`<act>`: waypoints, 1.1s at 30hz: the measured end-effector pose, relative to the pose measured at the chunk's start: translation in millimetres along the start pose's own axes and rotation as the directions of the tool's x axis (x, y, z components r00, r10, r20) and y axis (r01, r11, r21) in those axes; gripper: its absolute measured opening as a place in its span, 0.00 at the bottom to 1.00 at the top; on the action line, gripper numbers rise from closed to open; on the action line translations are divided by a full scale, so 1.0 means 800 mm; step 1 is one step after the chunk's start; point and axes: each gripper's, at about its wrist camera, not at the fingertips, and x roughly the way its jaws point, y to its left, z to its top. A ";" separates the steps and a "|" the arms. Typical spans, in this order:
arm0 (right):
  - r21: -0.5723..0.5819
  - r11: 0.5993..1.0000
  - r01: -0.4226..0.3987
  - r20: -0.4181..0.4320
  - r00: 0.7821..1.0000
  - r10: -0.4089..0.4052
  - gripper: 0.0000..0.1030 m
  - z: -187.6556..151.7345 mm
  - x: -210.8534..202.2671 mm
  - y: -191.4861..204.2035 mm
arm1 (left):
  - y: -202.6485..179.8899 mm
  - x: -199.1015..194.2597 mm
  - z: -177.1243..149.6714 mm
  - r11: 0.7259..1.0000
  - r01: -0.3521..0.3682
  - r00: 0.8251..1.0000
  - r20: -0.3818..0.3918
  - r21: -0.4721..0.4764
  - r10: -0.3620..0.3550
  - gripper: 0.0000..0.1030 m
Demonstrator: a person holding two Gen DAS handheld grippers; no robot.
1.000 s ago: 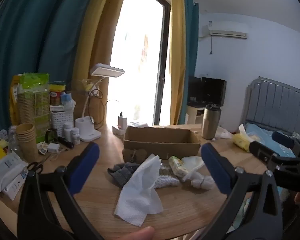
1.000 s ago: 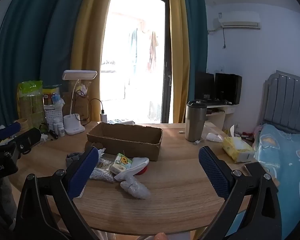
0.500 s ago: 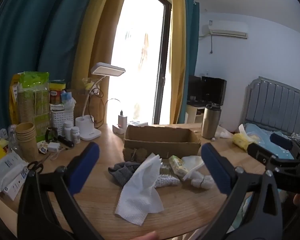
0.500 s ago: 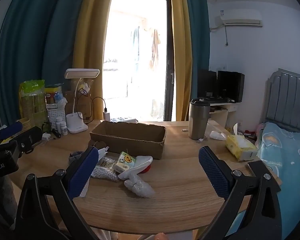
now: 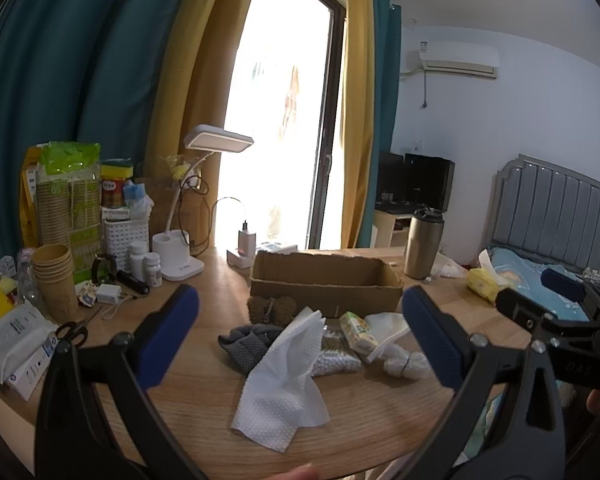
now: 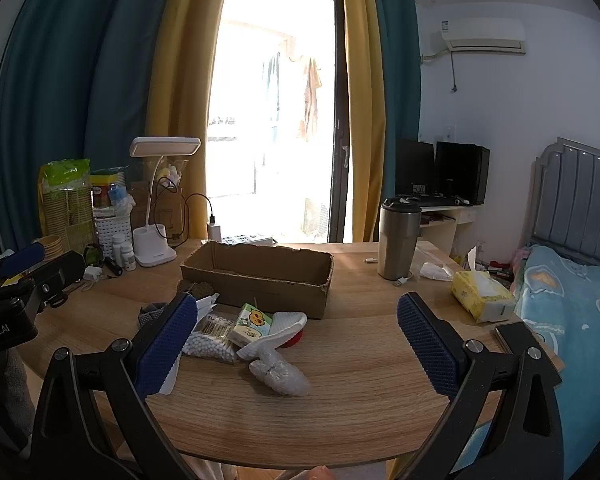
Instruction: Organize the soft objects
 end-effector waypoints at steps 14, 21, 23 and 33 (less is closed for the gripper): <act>-0.001 1.000 0.000 -0.002 1.000 0.000 0.99 0.000 0.001 0.001 | 0.003 0.003 -0.001 1.000 -0.008 1.000 -0.004 -0.005 0.008 0.99; 0.000 1.000 -0.001 -0.004 1.000 0.001 0.99 0.000 0.001 0.000 | 0.004 0.002 -0.002 1.000 -0.009 1.000 -0.003 -0.005 0.009 0.99; -0.001 1.000 0.000 -0.004 1.000 0.000 0.99 0.000 0.001 0.001 | 0.005 0.002 -0.003 1.000 -0.010 1.000 -0.004 -0.006 0.010 0.99; 0.000 1.000 0.000 -0.004 1.000 0.000 0.99 0.001 0.002 0.000 | 0.005 0.001 -0.004 1.000 -0.012 1.000 -0.002 -0.007 0.012 0.99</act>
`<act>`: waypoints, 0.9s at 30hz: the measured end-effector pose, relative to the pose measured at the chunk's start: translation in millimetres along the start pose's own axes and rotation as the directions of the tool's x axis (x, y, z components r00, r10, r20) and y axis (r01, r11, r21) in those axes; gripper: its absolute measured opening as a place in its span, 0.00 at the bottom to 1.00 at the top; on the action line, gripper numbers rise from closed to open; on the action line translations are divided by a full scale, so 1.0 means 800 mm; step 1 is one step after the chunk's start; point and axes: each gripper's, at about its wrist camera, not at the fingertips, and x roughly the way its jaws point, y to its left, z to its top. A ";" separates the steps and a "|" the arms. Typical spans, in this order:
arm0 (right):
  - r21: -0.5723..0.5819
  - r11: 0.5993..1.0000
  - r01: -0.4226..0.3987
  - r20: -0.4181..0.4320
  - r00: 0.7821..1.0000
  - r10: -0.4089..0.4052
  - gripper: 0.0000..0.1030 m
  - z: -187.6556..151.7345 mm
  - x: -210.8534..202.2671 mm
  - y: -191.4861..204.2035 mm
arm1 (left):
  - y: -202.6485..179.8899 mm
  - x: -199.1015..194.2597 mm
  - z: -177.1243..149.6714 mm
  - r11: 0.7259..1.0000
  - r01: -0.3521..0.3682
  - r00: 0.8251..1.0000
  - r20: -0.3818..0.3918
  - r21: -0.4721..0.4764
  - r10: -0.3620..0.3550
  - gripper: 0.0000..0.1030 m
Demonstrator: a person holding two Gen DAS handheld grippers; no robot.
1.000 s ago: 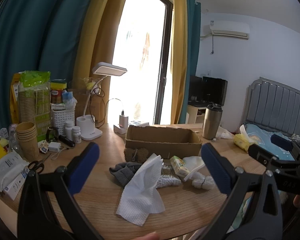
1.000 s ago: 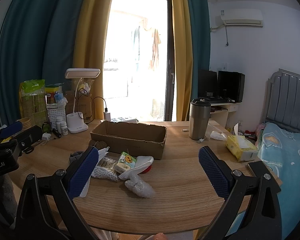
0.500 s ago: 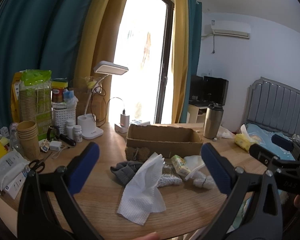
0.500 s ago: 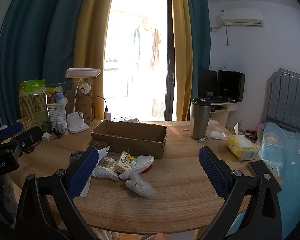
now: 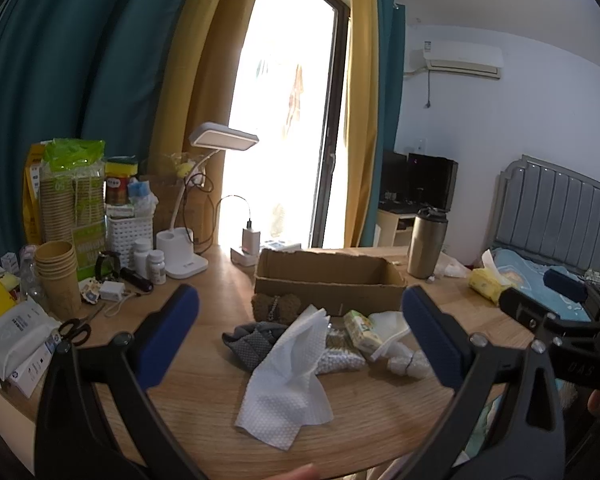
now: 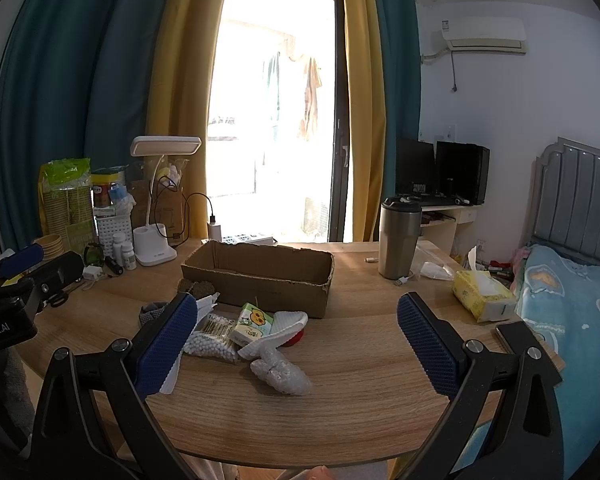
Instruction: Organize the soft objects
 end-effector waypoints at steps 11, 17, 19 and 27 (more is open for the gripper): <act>-0.001 1.000 0.001 0.001 1.000 -0.001 0.99 -0.001 0.000 0.001 | 0.001 -0.001 0.001 1.000 0.002 1.000 -0.002 0.000 -0.002 0.99; -0.001 1.000 0.000 -0.001 1.000 0.000 0.99 -0.002 0.000 0.001 | 0.001 -0.001 0.001 1.000 0.003 1.000 -0.004 -0.001 -0.003 0.99; -0.001 1.000 0.001 0.000 1.000 -0.001 0.99 -0.002 0.001 0.001 | 0.001 -0.002 0.001 1.000 0.002 1.000 -0.003 -0.002 -0.002 0.99; -0.002 1.000 0.000 -0.005 1.000 0.000 0.99 -0.004 0.001 0.002 | 0.002 0.000 0.000 1.000 0.006 1.000 -0.010 -0.003 -0.006 0.99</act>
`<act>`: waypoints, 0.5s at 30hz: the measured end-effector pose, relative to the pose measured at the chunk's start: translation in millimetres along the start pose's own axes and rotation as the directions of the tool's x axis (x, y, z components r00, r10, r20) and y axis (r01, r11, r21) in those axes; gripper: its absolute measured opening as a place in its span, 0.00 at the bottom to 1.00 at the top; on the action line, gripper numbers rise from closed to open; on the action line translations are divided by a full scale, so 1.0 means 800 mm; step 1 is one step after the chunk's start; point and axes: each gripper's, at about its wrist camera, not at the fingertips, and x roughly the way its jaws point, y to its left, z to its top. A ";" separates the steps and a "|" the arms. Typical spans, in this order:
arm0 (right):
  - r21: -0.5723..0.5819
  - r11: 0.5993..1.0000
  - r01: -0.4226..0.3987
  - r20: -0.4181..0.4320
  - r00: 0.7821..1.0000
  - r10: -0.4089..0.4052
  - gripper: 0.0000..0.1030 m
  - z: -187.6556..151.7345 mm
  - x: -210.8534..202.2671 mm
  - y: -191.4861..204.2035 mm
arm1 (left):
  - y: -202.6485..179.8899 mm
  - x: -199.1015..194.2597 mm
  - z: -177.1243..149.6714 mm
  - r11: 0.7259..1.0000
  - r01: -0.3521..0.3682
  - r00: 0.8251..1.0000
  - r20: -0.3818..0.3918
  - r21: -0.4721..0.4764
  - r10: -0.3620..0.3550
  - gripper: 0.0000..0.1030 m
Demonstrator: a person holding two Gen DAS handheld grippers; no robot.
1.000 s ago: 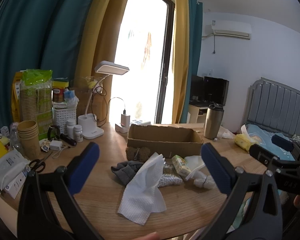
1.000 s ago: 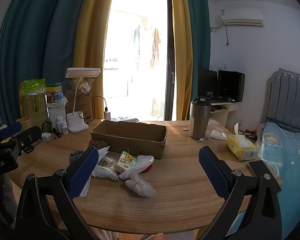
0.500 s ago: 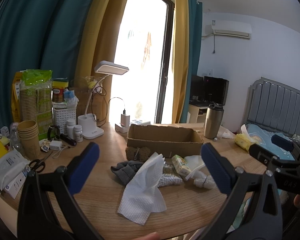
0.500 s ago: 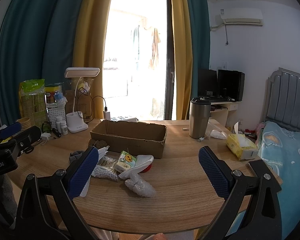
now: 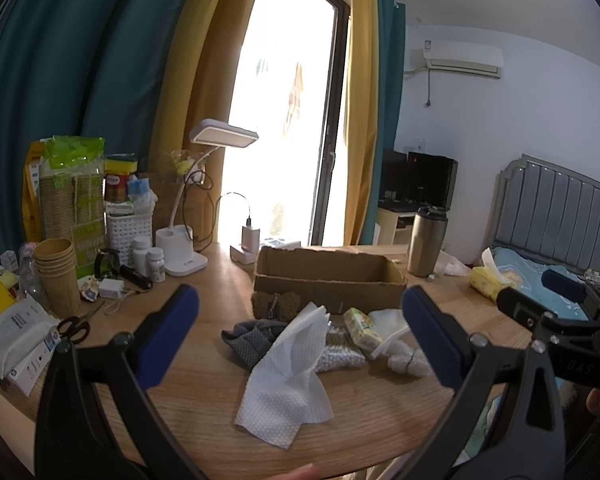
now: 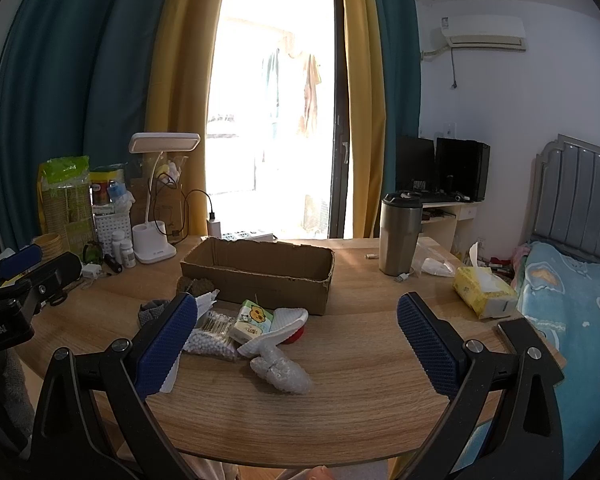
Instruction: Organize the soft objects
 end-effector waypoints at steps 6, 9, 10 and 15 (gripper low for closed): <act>0.001 1.000 0.000 -0.017 1.000 0.000 0.99 -0.005 0.007 -0.002 | 0.002 0.009 -0.005 1.000 0.002 1.000 -0.022 -0.002 -0.003 0.99; 0.006 1.000 0.000 -0.045 0.999 0.000 0.99 -0.007 0.020 -0.006 | 0.004 0.023 -0.012 1.000 0.001 0.998 -0.059 -0.003 -0.002 0.99; 0.008 1.000 -0.002 -0.062 0.998 0.002 0.99 -0.010 0.025 -0.007 | 0.004 0.029 -0.016 1.000 0.000 0.997 -0.078 -0.001 -0.001 0.99; 0.014 1.000 -0.009 -0.130 0.991 0.011 0.99 -0.022 0.055 -0.009 | -0.003 0.071 -0.037 0.999 0.005 0.979 -0.204 0.046 0.005 0.99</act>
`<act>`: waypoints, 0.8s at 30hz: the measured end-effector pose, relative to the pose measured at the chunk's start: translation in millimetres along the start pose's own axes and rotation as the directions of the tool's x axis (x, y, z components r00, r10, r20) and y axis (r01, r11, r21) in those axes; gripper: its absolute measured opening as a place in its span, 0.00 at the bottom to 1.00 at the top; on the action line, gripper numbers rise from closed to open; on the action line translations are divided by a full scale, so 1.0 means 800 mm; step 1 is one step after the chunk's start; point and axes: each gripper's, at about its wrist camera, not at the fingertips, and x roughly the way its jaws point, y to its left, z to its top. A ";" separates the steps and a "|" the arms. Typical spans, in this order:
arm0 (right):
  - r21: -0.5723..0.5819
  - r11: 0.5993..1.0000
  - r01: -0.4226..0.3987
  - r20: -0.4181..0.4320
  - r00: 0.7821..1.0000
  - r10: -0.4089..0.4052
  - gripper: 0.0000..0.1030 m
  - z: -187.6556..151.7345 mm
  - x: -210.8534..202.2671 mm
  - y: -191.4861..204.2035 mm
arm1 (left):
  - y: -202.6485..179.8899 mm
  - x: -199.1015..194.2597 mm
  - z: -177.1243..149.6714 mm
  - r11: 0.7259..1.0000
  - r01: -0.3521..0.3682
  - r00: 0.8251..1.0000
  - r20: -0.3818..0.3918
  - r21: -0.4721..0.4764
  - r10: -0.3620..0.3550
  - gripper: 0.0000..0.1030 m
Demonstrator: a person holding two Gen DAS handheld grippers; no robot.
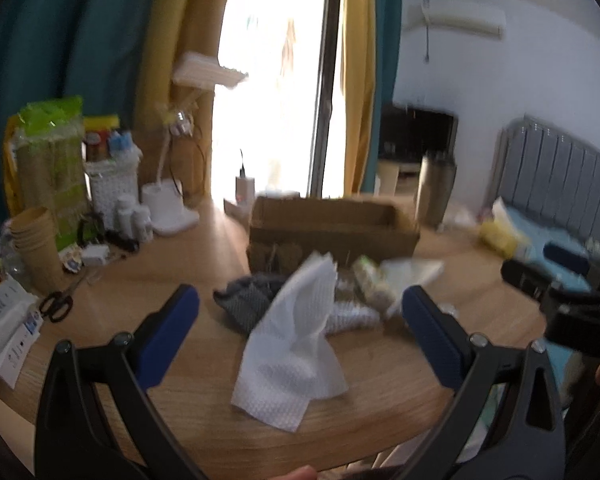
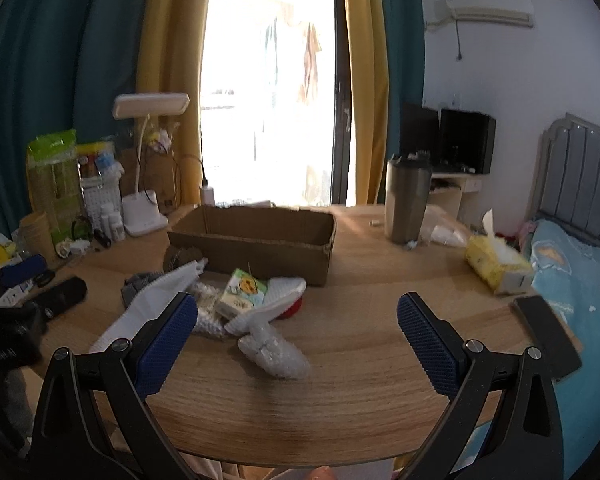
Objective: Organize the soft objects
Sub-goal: 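Grasp the white textured wipe with the left tool while the right tool grasps the bubble-wrap bundle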
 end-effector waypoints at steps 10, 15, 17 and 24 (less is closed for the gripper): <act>-0.010 0.999 -0.047 -0.131 0.990 0.045 0.94 -0.017 0.068 0.005 | 0.006 0.071 -0.025 1.000 -0.008 0.985 -0.171 0.023 0.011 0.99; -0.007 0.998 -0.069 -0.186 0.980 0.067 0.89 -0.026 0.098 0.006 | 0.008 0.095 -0.031 0.999 -0.015 0.974 -0.227 0.043 0.024 0.98; -0.008 0.997 -0.080 -0.213 0.974 0.077 0.84 -0.031 0.110 0.007 | 0.010 0.105 -0.035 0.999 -0.012 0.966 -0.256 0.046 0.023 0.91; -0.002 0.994 -0.114 -0.270 0.957 0.109 0.83 -0.042 0.140 0.011 | 0.011 0.138 -0.047 0.997 0.001 0.935 -0.353 0.083 0.029 0.77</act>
